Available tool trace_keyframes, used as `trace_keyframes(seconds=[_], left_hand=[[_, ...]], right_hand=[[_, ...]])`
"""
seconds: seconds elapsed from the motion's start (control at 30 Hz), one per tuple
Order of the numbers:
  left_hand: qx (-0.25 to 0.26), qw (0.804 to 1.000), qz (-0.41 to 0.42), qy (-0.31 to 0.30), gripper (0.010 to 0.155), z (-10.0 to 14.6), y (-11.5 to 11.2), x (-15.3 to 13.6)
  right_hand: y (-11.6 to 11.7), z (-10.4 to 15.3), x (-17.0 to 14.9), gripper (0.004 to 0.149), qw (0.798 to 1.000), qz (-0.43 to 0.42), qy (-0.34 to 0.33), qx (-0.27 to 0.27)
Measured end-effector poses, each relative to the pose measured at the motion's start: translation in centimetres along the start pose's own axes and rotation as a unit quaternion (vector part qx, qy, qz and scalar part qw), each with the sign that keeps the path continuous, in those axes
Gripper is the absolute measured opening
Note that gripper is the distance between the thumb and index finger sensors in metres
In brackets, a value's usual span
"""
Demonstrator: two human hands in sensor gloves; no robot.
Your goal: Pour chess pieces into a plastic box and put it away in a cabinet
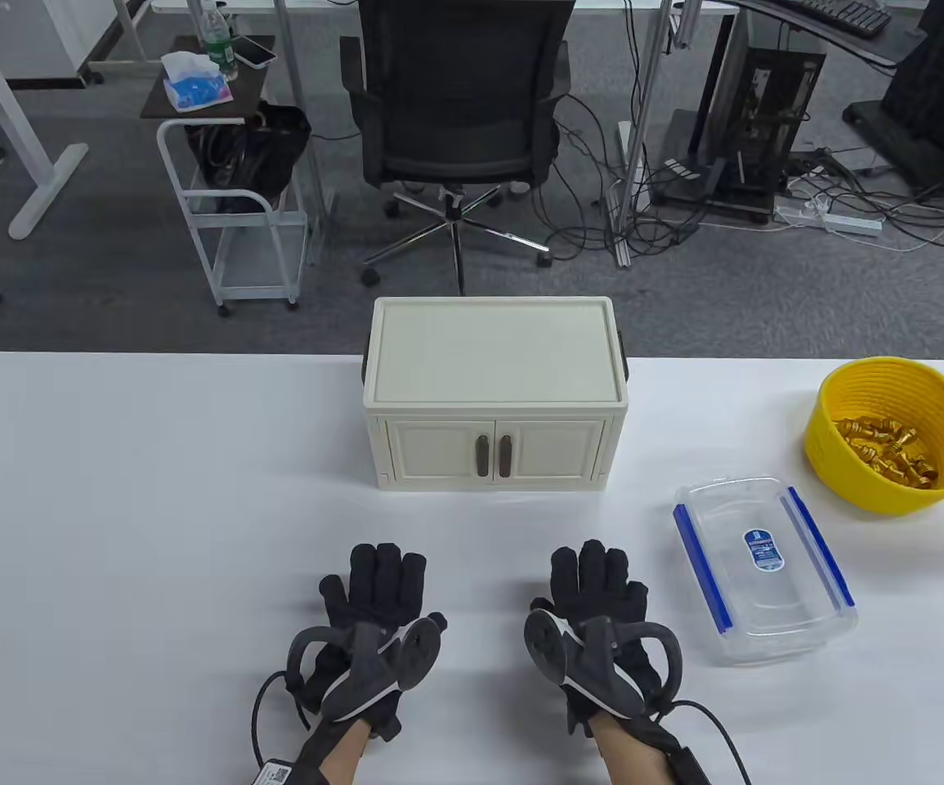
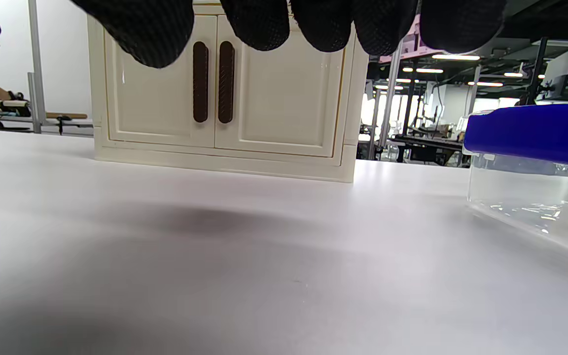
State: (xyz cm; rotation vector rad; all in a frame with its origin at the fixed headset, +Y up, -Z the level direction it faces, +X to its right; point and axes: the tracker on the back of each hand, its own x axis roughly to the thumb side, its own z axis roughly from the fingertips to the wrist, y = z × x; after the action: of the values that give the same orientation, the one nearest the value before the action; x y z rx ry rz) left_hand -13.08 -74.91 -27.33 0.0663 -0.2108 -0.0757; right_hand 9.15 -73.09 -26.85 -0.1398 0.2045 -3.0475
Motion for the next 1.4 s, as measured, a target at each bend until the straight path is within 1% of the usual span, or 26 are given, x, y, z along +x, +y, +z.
trace_keyframes(seconds=[0.5,0.77,0.97,1.1,1.17,1.27,1.4], left_hand=[[-0.018,1.000,0.023,0.009,0.073,-0.1,-0.6,0.0],[-0.032,0.999,0.010,0.019,0.073,0.0,-0.6,0.1],[-0.031,0.999,0.010,0.023,0.073,-0.1,-0.4,0.3],[-0.032,0.999,0.012,0.017,0.073,-0.2,0.1,1.0],[-0.033,0.999,-0.003,0.006,0.074,-0.6,0.5,1.7],[-0.022,1.000,-0.007,-0.003,0.073,-1.8,1.7,2.6],[0.002,1.000,0.029,-0.003,0.073,-4.7,3.7,4.0]], right_hand=[[0.1,-0.2,-1.0,0.068,1.000,-0.028,0.007,0.003],[0.0,-0.1,-1.5,0.068,0.999,-0.040,0.011,0.001],[-0.1,-0.1,-1.9,0.068,0.999,-0.049,0.014,0.000],[-0.4,-0.1,-2.0,0.068,0.998,-0.061,0.016,-0.004],[-0.6,-0.2,-2.1,0.068,0.998,-0.067,0.018,-0.007],[-0.6,-0.3,-2.2,0.068,0.997,-0.073,0.019,-0.009],[-0.6,-0.3,-2.4,0.068,0.997,-0.077,0.020,-0.012]])
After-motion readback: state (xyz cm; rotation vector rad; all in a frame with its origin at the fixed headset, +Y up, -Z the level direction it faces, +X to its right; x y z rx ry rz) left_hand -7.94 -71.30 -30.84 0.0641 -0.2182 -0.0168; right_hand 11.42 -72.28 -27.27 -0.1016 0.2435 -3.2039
